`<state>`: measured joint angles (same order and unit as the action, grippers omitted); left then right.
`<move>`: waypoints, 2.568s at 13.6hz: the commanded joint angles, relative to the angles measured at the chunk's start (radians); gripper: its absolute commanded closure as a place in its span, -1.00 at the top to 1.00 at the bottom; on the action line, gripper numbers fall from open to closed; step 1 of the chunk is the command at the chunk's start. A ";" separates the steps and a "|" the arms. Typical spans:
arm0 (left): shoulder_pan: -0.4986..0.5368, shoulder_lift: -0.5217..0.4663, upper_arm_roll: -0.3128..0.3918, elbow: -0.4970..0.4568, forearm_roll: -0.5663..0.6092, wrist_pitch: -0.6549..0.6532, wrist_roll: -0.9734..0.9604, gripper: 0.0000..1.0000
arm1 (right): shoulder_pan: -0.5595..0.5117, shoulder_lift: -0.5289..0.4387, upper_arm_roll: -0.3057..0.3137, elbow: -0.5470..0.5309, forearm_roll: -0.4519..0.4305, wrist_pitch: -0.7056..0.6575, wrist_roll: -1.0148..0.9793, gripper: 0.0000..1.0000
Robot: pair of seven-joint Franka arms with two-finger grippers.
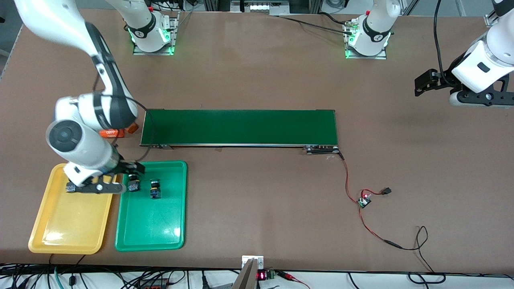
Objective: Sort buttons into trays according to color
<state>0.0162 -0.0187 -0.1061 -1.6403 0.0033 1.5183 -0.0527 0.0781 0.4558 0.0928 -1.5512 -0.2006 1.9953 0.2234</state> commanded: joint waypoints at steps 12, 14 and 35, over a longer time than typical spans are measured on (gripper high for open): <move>0.002 0.008 -0.006 0.027 0.009 -0.023 0.017 1.00 | -0.080 -0.324 -0.015 -0.078 0.230 -0.227 -0.096 1.00; 0.002 0.008 -0.003 0.027 0.009 -0.032 0.007 1.00 | -0.080 -0.322 -0.015 -0.076 0.230 -0.231 -0.098 1.00; 0.005 0.013 -0.003 0.102 -0.049 -0.150 -0.010 1.00 | -0.080 -0.330 -0.007 0.043 0.204 -0.435 -0.107 1.00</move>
<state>0.0173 -0.0180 -0.1079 -1.5702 -0.0244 1.4108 -0.0587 -0.0015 0.1423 0.0768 -1.5723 0.0013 1.6554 0.1210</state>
